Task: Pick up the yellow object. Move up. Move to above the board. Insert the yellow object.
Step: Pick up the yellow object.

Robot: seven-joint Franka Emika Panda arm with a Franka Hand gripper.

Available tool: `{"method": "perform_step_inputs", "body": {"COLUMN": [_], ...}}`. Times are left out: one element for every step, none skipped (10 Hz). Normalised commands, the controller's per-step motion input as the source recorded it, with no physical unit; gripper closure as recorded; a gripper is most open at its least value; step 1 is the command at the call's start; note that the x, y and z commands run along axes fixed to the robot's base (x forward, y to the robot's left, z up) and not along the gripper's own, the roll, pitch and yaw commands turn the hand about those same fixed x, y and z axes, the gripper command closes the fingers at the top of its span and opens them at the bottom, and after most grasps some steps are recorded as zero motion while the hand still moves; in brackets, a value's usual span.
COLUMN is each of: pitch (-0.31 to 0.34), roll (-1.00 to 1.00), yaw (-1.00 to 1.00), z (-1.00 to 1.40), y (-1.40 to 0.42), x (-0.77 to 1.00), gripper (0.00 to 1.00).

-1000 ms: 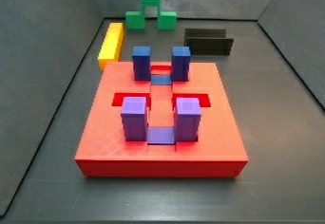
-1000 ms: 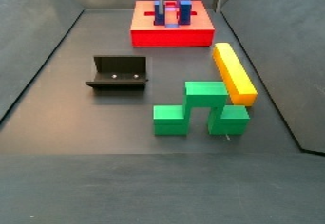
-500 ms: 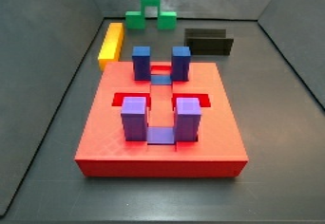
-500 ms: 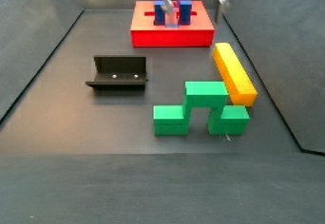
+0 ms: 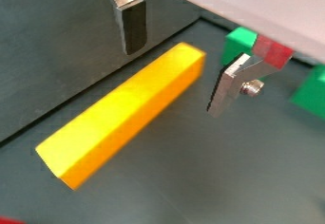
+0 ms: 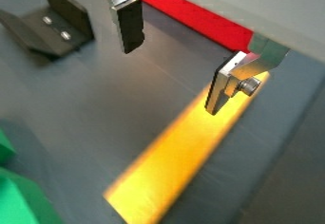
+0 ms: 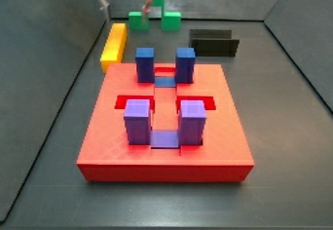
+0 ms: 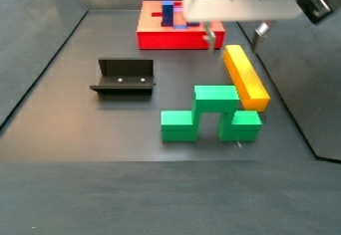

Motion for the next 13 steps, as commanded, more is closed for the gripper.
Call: {"method": "perform_step_inputs", "body": {"pitch": [-0.139,-0.117,-0.106,-0.077,-0.047,-0.011,0.000,0.000,-0.001,0.000,-0.014,-0.031,-0.023], "roll": [-0.14,-0.12,-0.11,-0.09,-0.06,-0.02,0.00,0.03,0.04,0.00,0.00,0.00,0.00], "yaw": [0.00,0.10,0.20,0.24,0.28,0.24,0.14,0.07,0.00,-0.12,-0.14,-0.10,-0.10], "z": [-0.34,-0.23,-0.22,-0.19,-0.15,-0.14,-0.26,-0.35,-0.43,-0.35,-0.26,-0.27,-0.24], "y": [-0.07,-0.05,-0.01,0.00,0.00,-0.03,-0.10,-0.14,-0.13,0.00,0.00,0.00,0.00], "x": [-0.69,-0.41,-0.07,0.00,0.26,0.33,0.14,0.00,-0.04,-0.29,-0.29,-0.17,-0.12], "gripper": [0.00,0.00,0.00,0.00,0.00,0.00,0.00,0.00,0.00,0.00,0.00,0.00,0.00]}}
